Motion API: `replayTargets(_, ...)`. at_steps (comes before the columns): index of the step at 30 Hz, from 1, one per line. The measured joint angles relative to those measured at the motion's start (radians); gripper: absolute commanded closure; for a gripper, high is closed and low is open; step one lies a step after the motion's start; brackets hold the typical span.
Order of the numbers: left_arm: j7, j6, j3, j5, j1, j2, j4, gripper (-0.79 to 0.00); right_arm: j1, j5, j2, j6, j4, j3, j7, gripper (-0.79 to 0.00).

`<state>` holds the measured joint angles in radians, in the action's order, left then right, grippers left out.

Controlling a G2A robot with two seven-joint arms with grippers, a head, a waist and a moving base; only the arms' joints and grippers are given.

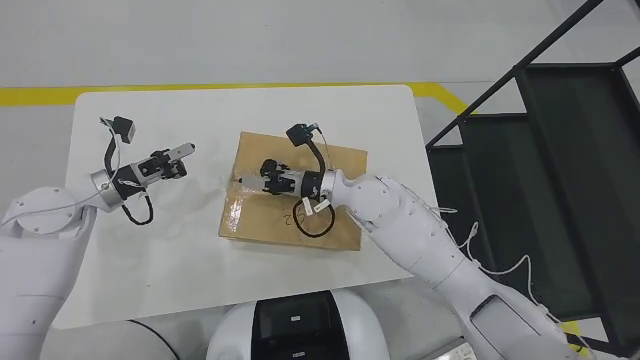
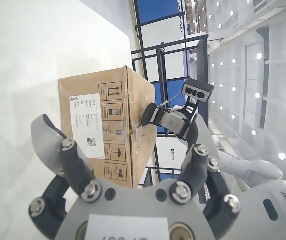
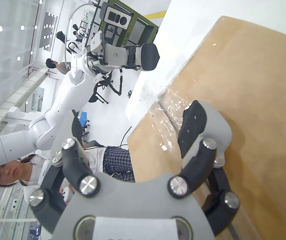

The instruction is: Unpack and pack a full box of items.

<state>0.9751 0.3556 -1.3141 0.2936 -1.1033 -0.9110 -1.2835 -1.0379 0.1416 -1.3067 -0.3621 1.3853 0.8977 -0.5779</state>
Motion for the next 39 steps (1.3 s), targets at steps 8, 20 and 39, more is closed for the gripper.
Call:
replayTargets(8, 0.008, 0.005, 0.026, 0.003, 0.030, -0.009, 0.026, -0.785, -0.131, 0.040, 0.049, 0.018, 0.108, 0.139, -0.059, -0.785)
replayTargets(20, 0.017, 0.014, 0.056, 0.005, 0.073, -0.021, 0.069, -0.785, -0.358, 0.039, 0.113, -0.072, 0.259, 0.380, -0.102, -0.785)
replayTargets(39, 0.159, 0.087, 0.086, 0.143, 0.111, -0.038, 0.045, -0.785, -0.557, -0.111, 0.156, -0.504, 0.274, 0.688, 0.084, -0.785)
